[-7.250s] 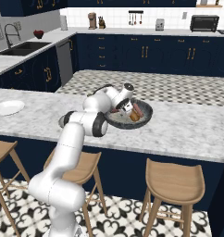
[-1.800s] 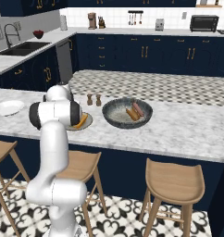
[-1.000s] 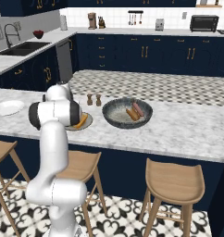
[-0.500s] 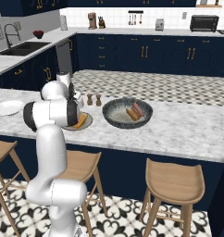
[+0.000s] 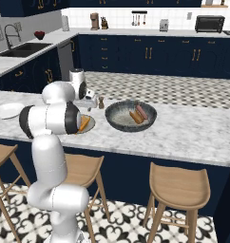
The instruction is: Place one bun and one sausage from the bowl on each plate.
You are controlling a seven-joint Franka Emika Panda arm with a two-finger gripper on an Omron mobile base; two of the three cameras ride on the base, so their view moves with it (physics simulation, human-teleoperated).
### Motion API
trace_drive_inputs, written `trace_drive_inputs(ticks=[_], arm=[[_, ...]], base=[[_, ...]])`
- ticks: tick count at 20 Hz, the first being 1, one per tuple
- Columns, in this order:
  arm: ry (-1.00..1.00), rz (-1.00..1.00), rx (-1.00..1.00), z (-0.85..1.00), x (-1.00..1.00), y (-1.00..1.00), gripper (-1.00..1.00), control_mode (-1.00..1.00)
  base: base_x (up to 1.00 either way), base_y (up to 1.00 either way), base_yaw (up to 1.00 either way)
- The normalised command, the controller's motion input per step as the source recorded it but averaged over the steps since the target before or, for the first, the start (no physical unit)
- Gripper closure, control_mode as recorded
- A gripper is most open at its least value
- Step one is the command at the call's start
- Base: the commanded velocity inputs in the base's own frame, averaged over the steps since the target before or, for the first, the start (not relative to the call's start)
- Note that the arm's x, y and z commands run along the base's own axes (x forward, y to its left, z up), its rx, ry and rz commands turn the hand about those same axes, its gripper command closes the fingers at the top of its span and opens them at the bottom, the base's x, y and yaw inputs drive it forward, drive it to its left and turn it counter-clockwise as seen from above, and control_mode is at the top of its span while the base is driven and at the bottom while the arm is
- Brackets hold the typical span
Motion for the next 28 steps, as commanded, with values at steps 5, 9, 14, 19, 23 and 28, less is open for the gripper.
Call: trace_drive_inputs(ticks=[5,9,14,19,23,28], arm=[[0.0,0.0,0.0,0.21,-0.12,-0.61,-1.0,-1.0],[-0.02,0.01,-0.01,0.0,-0.01,-0.6,-1.0,-1.0],[-0.02,0.01,0.0,0.07,0.0,-0.65,-1.0,-1.0],[-0.02,0.01,0.0,0.0,0.01,-0.61,-1.0,-1.0],[-0.02,0.03,0.0,0.0,0.03,-0.69,-1.0,-1.0],[-0.01,0.03,0.0,0.0,0.09,-0.55,-1.0,-1.0]], base=[[0.0,0.0,0.0],[0.0,0.0,0.0],[0.0,0.0,0.0],[0.0,0.0,0.0],[0.0,0.0,0.0],[0.0,0.0,0.0]])
